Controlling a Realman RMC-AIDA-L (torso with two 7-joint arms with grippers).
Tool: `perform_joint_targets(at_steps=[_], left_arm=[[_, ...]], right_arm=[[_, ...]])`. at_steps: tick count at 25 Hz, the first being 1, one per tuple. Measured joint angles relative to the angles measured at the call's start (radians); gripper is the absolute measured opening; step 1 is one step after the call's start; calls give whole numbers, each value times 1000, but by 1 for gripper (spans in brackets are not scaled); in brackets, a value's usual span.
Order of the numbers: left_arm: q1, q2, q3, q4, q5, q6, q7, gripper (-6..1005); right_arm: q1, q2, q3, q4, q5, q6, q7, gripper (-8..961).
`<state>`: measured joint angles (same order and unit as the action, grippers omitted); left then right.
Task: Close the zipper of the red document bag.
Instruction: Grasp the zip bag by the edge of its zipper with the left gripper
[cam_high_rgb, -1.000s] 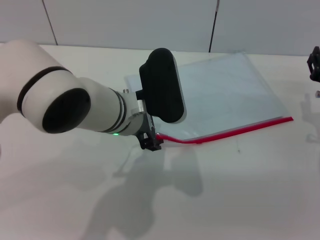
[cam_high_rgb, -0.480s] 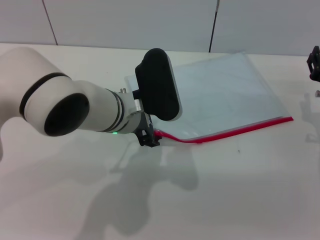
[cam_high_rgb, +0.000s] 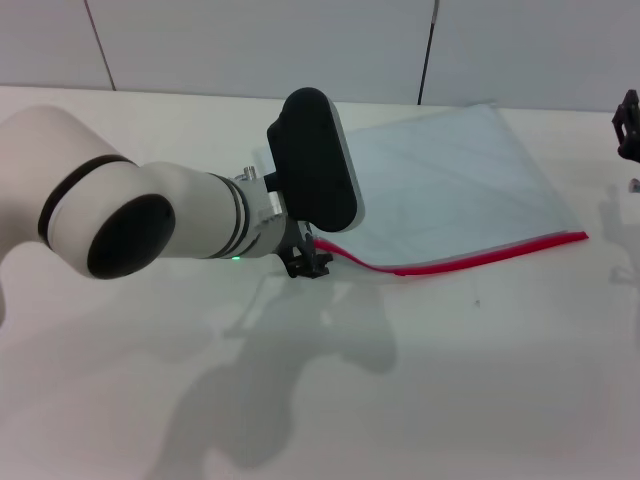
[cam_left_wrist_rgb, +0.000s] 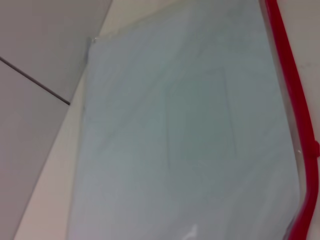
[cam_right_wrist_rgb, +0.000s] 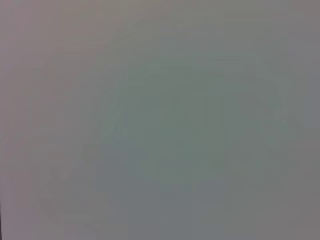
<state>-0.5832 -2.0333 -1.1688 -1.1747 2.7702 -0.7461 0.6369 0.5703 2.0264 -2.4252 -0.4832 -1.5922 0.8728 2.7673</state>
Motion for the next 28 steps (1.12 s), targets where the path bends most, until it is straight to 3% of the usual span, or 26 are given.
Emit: perform_joint_targets(at_steps=[11, 14, 24, 28], left_arm=[[-11, -1, 0, 54, -27, 55, -11, 782], [-15, -2, 0, 73, -30, 71, -13, 653], [-8, -4, 2, 82, -31, 141, -24, 457], [-6, -4, 11, 92, -31, 169, -25, 318]], right_arm=[[0, 0, 10, 0, 0, 0, 0, 640], [0, 0, 10, 0, 0, 0, 0, 640], [0, 1, 11, 0, 0, -3, 0, 639], [0, 2, 11, 0, 0, -4, 0, 639]])
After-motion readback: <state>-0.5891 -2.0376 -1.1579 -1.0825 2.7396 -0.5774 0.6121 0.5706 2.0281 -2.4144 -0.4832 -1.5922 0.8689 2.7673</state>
